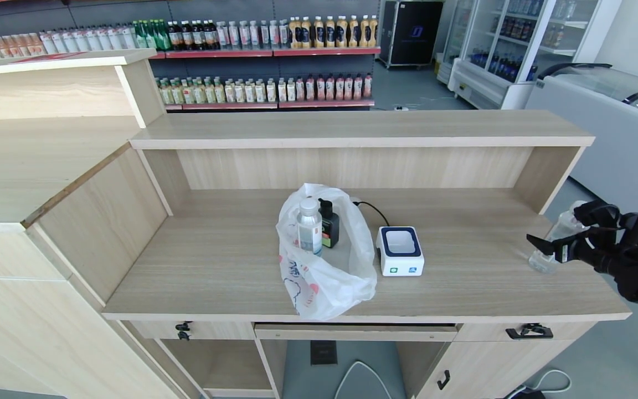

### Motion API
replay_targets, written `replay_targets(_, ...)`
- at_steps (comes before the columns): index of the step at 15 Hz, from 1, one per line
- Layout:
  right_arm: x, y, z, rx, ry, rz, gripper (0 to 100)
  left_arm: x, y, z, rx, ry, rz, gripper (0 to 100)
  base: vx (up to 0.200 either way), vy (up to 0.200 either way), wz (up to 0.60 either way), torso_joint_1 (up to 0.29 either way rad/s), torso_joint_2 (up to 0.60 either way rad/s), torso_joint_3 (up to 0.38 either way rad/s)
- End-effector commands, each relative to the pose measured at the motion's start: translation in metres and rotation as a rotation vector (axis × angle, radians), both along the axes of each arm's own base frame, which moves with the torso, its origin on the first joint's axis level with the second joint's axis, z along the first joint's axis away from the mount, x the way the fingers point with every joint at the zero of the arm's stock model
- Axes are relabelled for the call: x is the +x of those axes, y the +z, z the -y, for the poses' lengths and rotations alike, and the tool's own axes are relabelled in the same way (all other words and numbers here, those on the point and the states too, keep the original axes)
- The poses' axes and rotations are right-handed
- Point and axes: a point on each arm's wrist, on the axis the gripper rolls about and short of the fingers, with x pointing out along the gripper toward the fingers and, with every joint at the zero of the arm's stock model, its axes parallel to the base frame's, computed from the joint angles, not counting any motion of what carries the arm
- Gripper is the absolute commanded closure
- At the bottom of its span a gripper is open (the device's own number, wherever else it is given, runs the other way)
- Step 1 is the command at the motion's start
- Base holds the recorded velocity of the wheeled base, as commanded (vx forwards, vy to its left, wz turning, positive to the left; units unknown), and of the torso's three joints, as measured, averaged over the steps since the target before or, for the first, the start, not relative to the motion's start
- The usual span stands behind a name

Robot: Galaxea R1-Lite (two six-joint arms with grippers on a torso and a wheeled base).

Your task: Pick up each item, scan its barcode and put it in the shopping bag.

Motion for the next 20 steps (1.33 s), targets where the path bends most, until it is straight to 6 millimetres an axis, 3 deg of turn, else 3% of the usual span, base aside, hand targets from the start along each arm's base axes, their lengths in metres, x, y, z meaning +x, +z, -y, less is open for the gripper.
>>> replay_targets(1,0.006,-0.006,-0.001,0.0,0.008,0.0,0,0.0,0.0,0.0,0.0,0.0,0.0,0,0.0,0.0,0.0,0.0,0.0,0.0)
replay_targets(3,0.009,-0.006,-0.003,0.003,0.015,0.005,0,0.0,0.0,0.0,0.0,0.0,0.0,0,0.0,0.0,0.0,0.0,0.0,0.0)
replay_targets(4,0.012,-0.005,-0.003,0.001,0.016,0.015,100,0.0,0.0,0.0,0.0,0.0,0.0,0,0.0,0.0,0.0,0.0,0.0,0.0)
replay_targets(11,0.011,0.001,0.0,0.022,-0.001,0.025,100,0.0,0.0,0.0,0.0,0.0,0.0,0,0.0,0.0,0.0,0.0,0.0,0.0)
replay_targets(14,0.01,0.014,-0.001,0.064,-0.007,0.044,100,0.0,0.0,0.0,0.0,0.0,0.0,0,0.0,0.0,0.0,0.0,0.0,0.0)
replay_targets(17,0.005,0.052,-0.013,0.206,-0.007,0.083,100,0.0,0.0,0.0,0.0,0.0,0.0,0,0.0,0.0,0.0,0.0,0.0,0.0)
replay_targets(20,-0.024,0.133,-0.058,0.453,0.065,0.053,100,0.0,0.0,0.0,0.0,0.0,0.0,0,0.0,0.0,0.0,0.0,0.0,0.0)
